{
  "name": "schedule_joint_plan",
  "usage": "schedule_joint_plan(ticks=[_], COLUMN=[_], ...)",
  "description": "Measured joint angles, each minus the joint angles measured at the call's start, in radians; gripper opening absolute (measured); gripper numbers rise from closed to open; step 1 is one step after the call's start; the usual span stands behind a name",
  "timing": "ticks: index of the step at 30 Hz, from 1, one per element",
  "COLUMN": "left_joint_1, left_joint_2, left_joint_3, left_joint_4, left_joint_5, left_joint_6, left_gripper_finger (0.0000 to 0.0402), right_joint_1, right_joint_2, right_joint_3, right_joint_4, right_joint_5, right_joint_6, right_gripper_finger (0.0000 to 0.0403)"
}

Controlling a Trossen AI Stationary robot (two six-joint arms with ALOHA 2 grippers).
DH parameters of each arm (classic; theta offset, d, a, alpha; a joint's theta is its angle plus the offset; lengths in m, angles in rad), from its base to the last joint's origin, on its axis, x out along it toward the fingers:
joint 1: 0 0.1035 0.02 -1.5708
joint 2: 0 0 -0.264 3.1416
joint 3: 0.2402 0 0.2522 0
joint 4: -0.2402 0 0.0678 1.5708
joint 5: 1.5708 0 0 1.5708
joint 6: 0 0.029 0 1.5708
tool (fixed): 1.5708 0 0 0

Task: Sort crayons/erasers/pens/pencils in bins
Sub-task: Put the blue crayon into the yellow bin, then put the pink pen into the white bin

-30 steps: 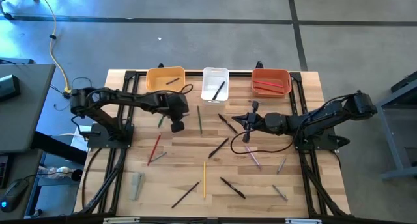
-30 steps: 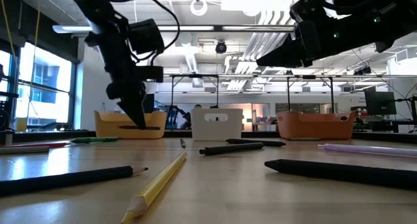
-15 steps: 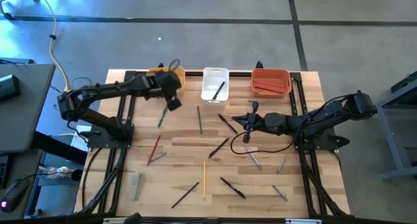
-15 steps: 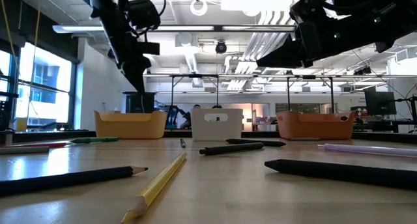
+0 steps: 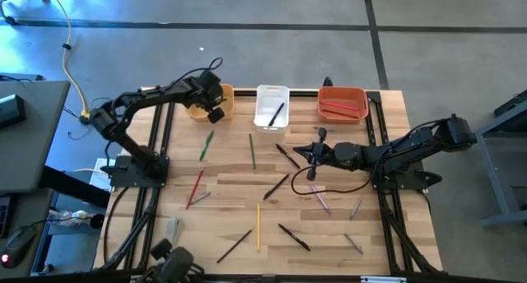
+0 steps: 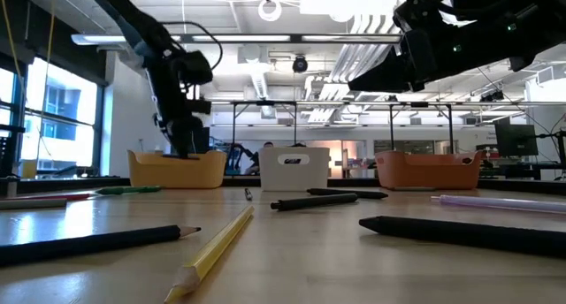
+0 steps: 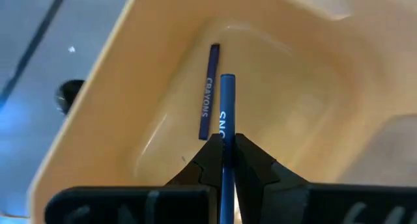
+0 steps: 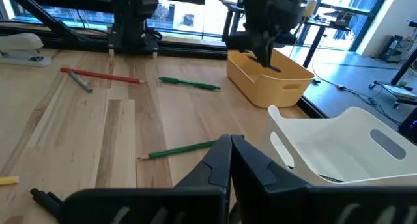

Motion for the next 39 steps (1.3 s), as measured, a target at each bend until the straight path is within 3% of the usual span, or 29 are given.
schedule_joint_plan(ticks=[10, 20, 32, 39], left_joint_1=[0.037, 0.038, 0.038, -0.014], left_joint_2=[0.11, 0.132, 0.13, -0.005], left_joint_3=[0.0, 0.0, 0.0, 0.0], left_joint_4=[0.064, 0.124, 0.156, 0.116], left_joint_5=[0.023, 0.023, 0.022, 0.019], left_joint_6=[0.017, -0.012, -0.053, -0.063], left_gripper_finger=[0.0008, 0.0011, 0.0096, 0.006], right_joint_1=[0.0, 0.0, 0.0, 0.001], right_joint_2=[0.0, 0.0, 0.0, 0.0], right_joint_3=[0.0, 0.0, 0.0, 0.0], right_joint_4=[0.0, 0.0, -0.016, -0.016], right_joint_5=[0.004, 0.005, 0.004, 0.003], right_joint_6=[-0.002, -0.003, -0.001, -0.002], right_gripper_finger=[0.0, 0.0, 0.0, 0.0])
